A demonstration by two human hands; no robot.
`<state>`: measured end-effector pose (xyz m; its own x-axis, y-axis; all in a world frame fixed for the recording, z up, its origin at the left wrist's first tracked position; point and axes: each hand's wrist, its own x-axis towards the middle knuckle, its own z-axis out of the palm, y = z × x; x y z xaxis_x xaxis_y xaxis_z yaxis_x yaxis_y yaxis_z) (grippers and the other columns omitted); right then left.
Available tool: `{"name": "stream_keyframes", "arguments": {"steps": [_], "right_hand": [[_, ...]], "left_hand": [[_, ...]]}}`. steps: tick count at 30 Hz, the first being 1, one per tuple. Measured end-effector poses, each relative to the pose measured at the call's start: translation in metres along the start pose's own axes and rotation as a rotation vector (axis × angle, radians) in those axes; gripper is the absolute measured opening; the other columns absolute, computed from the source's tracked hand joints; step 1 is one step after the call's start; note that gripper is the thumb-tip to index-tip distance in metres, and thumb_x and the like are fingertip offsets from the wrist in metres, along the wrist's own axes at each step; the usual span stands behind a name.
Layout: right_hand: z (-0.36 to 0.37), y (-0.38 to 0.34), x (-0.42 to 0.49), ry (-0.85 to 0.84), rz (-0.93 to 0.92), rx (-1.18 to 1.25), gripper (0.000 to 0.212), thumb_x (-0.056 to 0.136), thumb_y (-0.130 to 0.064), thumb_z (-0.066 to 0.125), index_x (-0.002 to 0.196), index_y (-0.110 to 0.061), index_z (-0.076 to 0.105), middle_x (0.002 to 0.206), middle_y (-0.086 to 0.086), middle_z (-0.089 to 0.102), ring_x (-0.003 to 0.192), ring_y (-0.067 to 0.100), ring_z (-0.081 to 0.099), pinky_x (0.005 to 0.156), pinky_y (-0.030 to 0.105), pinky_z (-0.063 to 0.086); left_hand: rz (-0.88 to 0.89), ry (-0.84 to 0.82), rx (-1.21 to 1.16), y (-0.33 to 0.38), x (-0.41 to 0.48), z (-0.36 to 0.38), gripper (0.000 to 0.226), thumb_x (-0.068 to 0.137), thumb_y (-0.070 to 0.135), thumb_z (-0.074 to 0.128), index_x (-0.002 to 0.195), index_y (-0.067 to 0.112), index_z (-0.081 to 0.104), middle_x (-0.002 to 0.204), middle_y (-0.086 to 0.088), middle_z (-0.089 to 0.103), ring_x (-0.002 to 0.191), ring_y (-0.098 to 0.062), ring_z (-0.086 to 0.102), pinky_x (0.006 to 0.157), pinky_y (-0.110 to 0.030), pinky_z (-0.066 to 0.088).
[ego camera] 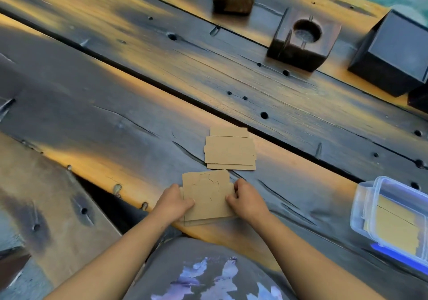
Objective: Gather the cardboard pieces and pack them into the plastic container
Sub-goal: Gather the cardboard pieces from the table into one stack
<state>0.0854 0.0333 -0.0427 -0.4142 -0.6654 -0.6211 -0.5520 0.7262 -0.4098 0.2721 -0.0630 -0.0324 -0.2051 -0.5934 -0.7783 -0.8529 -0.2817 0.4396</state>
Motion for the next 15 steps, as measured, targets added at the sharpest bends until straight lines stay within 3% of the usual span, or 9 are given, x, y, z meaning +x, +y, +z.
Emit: {"name": "stream_keyframes", "arguments": {"steps": [7,13,15], "right_hand": [[-0.006,0.001,0.003,-0.036,0.006,0.012,0.028,0.084,-0.033,0.059,0.099,-0.011,0.053,0.096,0.007,0.063,0.087,0.025,0.058,0.067,0.035,0.045],[-0.012,0.007,-0.004,-0.033,-0.073,0.015,0.05,0.085,-0.037,0.061,0.127,-0.019,0.043,0.114,0.007,0.055,0.1,0.025,0.056,0.075,0.034,0.044],[-0.013,0.006,-0.007,-0.074,-0.11,-0.015,0.061,0.084,-0.039,0.06,0.138,-0.025,0.035,0.122,0.007,0.049,0.105,0.027,0.056,0.081,0.036,0.046]], "left_hand": [[-0.012,-0.007,-0.01,0.0,0.001,0.001,0.05,0.083,0.023,0.066,0.127,0.012,0.046,0.12,-0.007,0.062,0.109,-0.024,0.06,0.094,-0.042,0.052],[0.064,0.032,-0.041,-0.008,-0.004,0.008,0.065,0.083,0.02,0.067,0.14,0.018,0.036,0.125,-0.004,0.056,0.105,-0.019,0.055,0.079,-0.029,0.047],[0.09,0.028,-0.038,-0.009,-0.007,0.008,0.069,0.081,0.02,0.069,0.142,0.022,0.036,0.126,-0.002,0.056,0.107,-0.019,0.056,0.083,-0.03,0.05]]}}
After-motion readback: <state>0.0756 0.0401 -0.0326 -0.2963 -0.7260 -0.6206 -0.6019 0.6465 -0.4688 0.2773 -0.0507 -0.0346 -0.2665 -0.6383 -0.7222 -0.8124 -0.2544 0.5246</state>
